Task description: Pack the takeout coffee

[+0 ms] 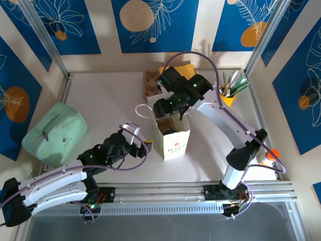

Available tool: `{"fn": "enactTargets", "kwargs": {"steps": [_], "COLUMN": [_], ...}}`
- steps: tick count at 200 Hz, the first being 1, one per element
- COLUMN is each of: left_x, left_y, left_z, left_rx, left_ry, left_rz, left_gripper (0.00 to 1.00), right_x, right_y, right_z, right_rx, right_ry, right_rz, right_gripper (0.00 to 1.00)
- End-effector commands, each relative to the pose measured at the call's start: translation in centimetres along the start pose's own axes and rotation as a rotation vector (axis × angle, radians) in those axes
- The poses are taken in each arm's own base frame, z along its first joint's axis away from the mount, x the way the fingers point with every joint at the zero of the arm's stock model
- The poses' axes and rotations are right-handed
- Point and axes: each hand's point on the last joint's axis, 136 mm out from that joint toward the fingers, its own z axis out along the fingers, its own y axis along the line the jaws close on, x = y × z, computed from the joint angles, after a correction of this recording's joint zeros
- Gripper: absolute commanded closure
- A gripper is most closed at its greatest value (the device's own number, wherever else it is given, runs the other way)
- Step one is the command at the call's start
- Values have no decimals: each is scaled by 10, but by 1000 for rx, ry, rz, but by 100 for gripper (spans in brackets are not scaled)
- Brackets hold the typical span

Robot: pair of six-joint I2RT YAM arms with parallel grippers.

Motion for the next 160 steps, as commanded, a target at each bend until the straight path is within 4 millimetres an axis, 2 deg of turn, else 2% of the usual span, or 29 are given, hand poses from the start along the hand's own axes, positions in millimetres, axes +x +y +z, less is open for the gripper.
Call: {"fn": "enactTargets", "kwargs": {"steps": [1,48,75,121,160], "left_x": [-2,-6,-10,-18,-21], "left_y": [-1,-1,1,23,49], "left_z": [-1,-1,-3,-13,-31], "left_rx": [-5,-8,-26,-147,-271], "left_ry": [-3,-9,-15,-43,-85], "left_rz": [-7,-3,-4,-30,-61], "left_gripper": [2,2,2,2,0], "right_x": [-8,-29,-38,-45,-44], "right_y": [-1,-5,-15,-55,-105], "right_z": [-33,-71,-90,-109,-112], "right_rx": [1,10,34,101,156], "right_ry": [-90,-238,-315,-389,-437], "right_rz": [-39,-65,-60,6,117], "right_gripper": [35,33,31,27,24]}}
